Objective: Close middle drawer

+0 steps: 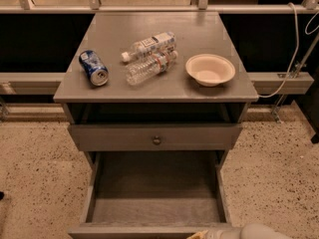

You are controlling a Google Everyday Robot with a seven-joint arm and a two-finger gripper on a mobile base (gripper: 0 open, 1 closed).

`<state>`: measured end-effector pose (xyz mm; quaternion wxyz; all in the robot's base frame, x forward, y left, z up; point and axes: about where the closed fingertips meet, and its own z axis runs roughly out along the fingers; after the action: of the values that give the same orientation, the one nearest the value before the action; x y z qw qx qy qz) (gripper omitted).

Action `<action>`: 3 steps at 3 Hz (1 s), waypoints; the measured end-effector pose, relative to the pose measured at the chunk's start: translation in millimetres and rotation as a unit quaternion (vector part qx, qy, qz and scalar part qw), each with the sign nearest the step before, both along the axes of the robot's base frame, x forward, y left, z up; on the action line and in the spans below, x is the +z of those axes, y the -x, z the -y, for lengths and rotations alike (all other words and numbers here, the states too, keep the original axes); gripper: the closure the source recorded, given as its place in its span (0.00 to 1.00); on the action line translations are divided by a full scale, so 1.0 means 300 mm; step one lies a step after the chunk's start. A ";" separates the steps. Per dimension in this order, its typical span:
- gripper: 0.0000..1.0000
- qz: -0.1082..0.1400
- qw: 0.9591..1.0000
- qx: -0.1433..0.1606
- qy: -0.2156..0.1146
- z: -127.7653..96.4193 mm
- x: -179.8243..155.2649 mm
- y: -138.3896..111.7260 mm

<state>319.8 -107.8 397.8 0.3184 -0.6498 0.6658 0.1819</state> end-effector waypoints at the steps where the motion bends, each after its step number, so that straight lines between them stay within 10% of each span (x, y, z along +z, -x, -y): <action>1: 1.00 0.013 1.000 -0.012 -0.007 -0.031 -0.034 -0.074; 3: 1.00 0.031 0.999 -0.034 -0.009 -0.040 -0.027 -0.200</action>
Offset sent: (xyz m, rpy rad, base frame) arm 0.1432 0.0124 -0.0090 0.0325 -0.1548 -0.1938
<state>379.8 -95.8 389.7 0.3506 -0.6291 0.6757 0.1572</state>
